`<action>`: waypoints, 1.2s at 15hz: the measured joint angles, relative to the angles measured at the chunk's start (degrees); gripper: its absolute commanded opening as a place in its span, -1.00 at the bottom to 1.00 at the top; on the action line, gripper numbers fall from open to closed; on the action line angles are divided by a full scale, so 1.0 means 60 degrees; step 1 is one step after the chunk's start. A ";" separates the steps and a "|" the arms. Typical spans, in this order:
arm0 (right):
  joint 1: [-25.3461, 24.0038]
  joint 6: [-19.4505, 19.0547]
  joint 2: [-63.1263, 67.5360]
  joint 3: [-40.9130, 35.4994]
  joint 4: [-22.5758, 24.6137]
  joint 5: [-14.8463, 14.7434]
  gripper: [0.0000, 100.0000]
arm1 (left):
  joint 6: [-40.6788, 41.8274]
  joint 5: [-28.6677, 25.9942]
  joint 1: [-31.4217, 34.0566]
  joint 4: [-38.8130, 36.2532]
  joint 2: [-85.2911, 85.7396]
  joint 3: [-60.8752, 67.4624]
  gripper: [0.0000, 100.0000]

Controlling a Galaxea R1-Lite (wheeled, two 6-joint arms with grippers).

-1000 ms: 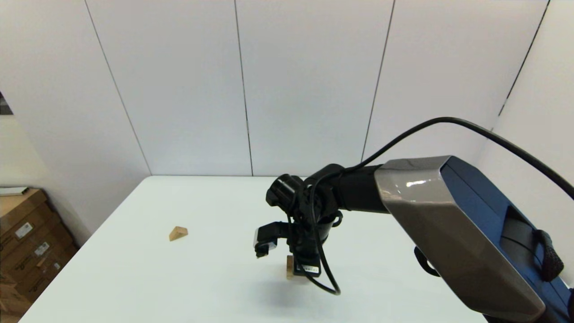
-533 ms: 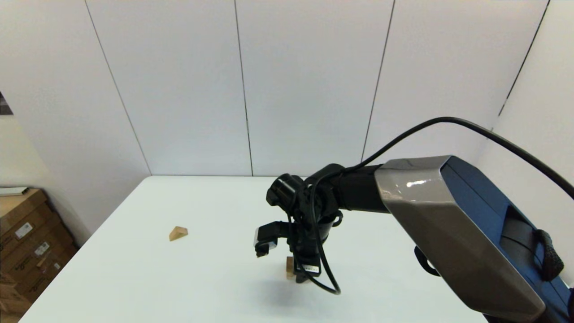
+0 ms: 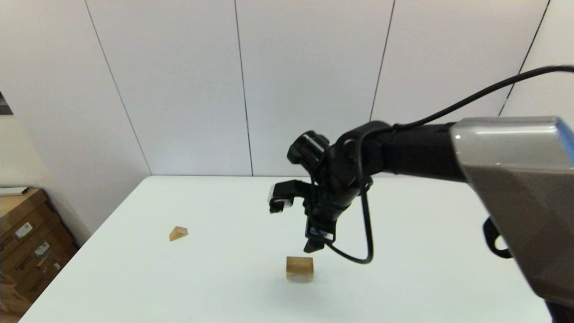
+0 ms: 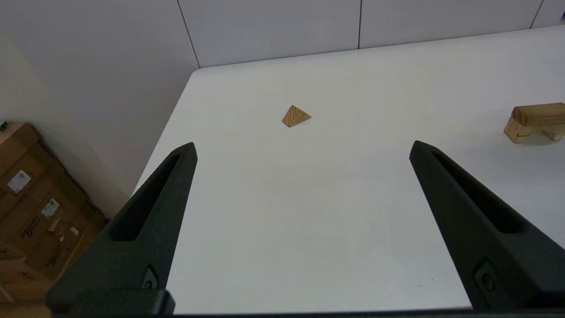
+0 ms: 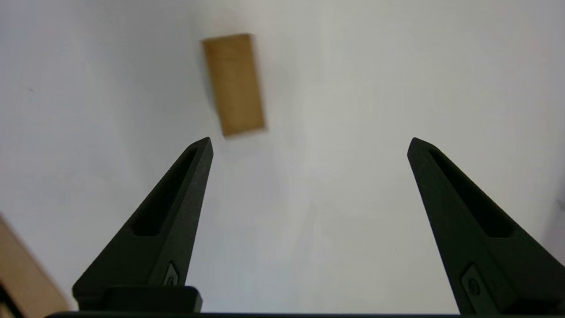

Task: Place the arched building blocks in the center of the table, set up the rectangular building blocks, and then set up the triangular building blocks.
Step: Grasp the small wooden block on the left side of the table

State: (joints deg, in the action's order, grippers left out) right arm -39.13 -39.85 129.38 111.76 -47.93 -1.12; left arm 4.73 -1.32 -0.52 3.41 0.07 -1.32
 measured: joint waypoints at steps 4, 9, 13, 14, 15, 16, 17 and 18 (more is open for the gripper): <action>0.0780 0.1818 -0.2558 -0.0343 -0.0652 -0.0463 1.00 | 0.0000 -0.0004 0.0000 0.0000 0.0000 0.0000 1.00; 0.2558 0.2564 -0.6175 -0.2237 -0.1138 -0.0597 1.00 | 0.0000 -0.0004 0.0000 0.0000 0.0000 0.0000 1.00; 0.5116 0.2747 -0.9476 -0.4836 -0.1134 -0.0565 1.00 | -0.0004 0.0000 0.0000 0.0000 0.0000 0.0000 1.00; 0.5654 0.2903 -1.0248 -0.5545 -0.1061 -0.0565 1.00 | -0.0004 -0.0010 0.0000 0.0000 0.0000 0.0000 1.00; 0.6051 0.3151 -1.0994 -0.6292 -0.0894 -0.0569 1.00 | 0.0000 0.0000 0.0000 0.0000 0.0000 0.0000 1.00; 0.6347 0.3442 -1.1774 -0.7119 -0.0577 -0.0565 1.00 | 0.0000 -0.0004 0.0000 0.0000 0.0000 0.0000 1.00; 0.6534 0.3671 -1.2467 -0.7877 -0.0124 -0.0575 1.00 | 0.0000 -0.0004 0.0000 0.0000 0.0000 0.0000 1.00; 0.6678 0.3832 -1.3156 -0.8653 0.0419 -0.0589 1.00 | 0.0000 -0.0004 0.0000 0.0000 0.0000 0.0000 1.00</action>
State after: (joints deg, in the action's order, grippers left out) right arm 0.94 -16.86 50.44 59.84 -45.42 -4.66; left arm 4.73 -1.34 -0.52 3.41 0.07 -1.32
